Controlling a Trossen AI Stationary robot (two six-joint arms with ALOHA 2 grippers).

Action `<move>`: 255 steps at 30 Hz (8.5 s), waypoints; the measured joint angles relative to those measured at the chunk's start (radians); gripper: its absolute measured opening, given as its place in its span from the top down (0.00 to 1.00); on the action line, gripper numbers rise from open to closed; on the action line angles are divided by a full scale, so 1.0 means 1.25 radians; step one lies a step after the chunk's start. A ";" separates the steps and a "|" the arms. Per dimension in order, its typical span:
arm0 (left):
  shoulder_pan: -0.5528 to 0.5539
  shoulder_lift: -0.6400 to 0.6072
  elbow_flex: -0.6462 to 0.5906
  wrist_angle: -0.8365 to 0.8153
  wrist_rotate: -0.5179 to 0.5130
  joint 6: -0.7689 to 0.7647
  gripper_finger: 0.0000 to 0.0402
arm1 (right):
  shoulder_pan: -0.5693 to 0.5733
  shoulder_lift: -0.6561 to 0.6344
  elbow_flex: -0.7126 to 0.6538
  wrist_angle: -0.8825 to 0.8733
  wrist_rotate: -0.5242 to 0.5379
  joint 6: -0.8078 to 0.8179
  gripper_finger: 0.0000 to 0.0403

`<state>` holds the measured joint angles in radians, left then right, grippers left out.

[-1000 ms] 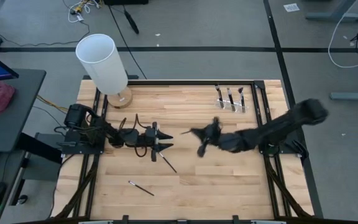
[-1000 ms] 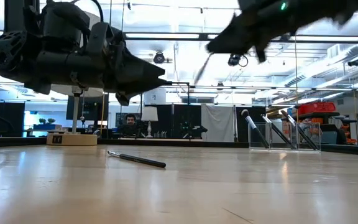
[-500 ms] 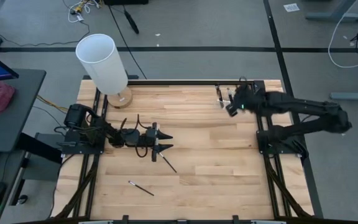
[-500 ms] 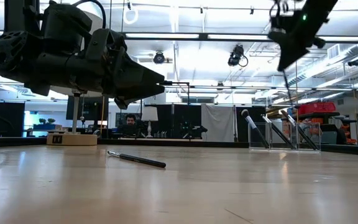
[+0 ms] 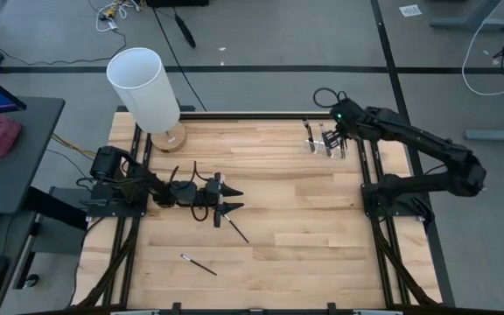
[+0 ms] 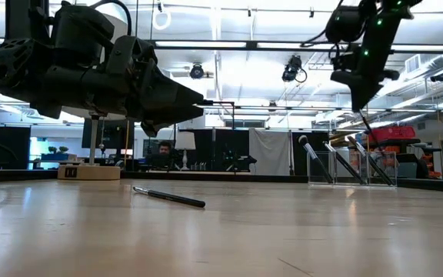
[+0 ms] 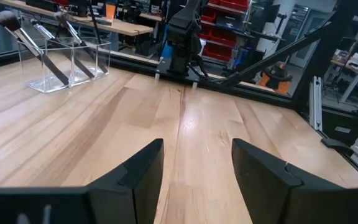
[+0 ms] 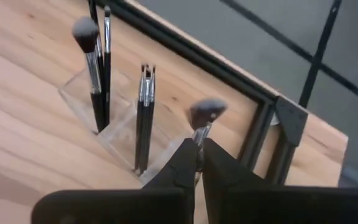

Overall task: Put items in baskets/containers
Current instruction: Put the eyeshadow brush into the transparent organizer

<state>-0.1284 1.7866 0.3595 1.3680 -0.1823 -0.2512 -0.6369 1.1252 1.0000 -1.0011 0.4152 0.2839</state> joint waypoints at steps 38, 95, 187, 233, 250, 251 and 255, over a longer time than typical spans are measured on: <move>0.000 0.000 0.000 0.000 0.000 -0.001 0.52 | -0.100 0.132 -0.074 0.076 -0.077 -0.021 0.93; -0.135 -0.474 0.001 -1.078 -0.068 -0.331 0.52 | 0.793 0.534 -0.255 1.360 0.037 0.044 0.81; -0.224 0.116 0.000 -0.241 -0.353 -0.229 0.41 | 0.794 0.777 0.089 1.052 -0.014 0.113 0.66; -0.225 0.115 0.000 -0.235 -0.309 -0.209 0.41 | 0.802 0.727 -0.169 1.127 0.111 0.208 1.00; -0.225 0.115 0.000 -0.225 -0.288 -0.209 0.41 | 0.801 0.638 -0.264 1.295 0.195 0.173 1.00; -0.225 0.115 0.000 -0.225 -0.289 -0.209 0.41 | 0.800 0.638 -0.271 1.317 0.197 0.173 1.00; -0.225 0.116 0.000 -0.209 -0.285 -0.210 0.41 | 0.800 0.637 -0.293 1.430 0.194 0.155 1.00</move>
<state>-0.4095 1.9316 0.3595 1.1069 -0.5385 -0.5140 0.3630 1.9217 0.6341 0.7859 0.6580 0.4782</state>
